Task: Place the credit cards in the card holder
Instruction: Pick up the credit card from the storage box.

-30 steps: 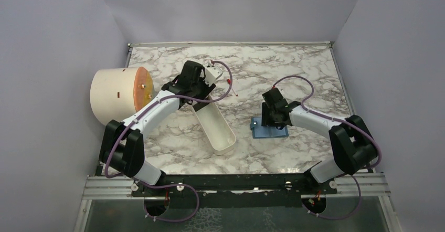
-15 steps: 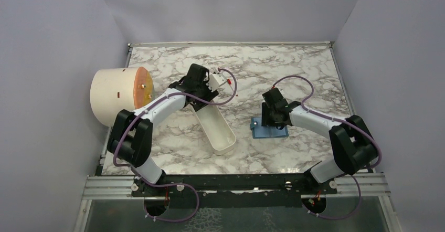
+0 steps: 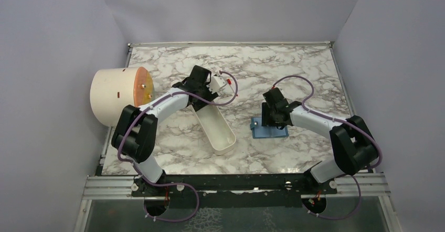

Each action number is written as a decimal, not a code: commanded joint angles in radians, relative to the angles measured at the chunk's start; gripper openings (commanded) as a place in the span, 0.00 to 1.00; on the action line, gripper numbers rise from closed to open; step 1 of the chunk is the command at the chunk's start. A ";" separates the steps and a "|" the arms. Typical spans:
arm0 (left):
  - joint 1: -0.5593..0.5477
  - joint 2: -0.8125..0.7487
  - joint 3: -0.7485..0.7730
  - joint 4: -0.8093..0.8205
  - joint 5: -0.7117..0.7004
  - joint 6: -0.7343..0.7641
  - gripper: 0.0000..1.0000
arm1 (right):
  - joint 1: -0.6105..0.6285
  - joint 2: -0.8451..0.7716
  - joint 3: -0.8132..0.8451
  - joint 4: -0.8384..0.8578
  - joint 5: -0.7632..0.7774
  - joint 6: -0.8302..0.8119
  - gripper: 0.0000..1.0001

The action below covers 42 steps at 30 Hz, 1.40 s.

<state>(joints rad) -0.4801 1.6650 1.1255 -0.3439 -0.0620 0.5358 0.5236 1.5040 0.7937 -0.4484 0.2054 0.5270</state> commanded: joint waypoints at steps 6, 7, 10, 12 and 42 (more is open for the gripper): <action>-0.017 0.022 -0.004 0.049 -0.101 0.018 0.62 | 0.003 -0.016 -0.017 0.005 -0.043 -0.002 0.53; -0.017 0.024 -0.006 0.052 -0.107 0.018 0.62 | 0.003 -0.018 -0.017 0.004 -0.043 -0.002 0.53; -0.018 0.024 -0.017 0.062 -0.094 0.016 0.62 | 0.002 -0.023 -0.022 0.006 -0.043 -0.002 0.53; -0.023 0.030 -0.021 0.066 -0.102 0.018 0.62 | 0.002 -0.022 -0.022 0.005 -0.045 -0.001 0.53; -0.035 0.042 0.000 0.066 -0.230 0.009 0.47 | 0.003 -0.018 -0.054 0.017 -0.070 -0.009 0.53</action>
<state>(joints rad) -0.5133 1.7252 1.1141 -0.2848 -0.2279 0.5377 0.5236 1.4734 0.7589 -0.4244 0.1703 0.5251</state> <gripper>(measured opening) 0.470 0.527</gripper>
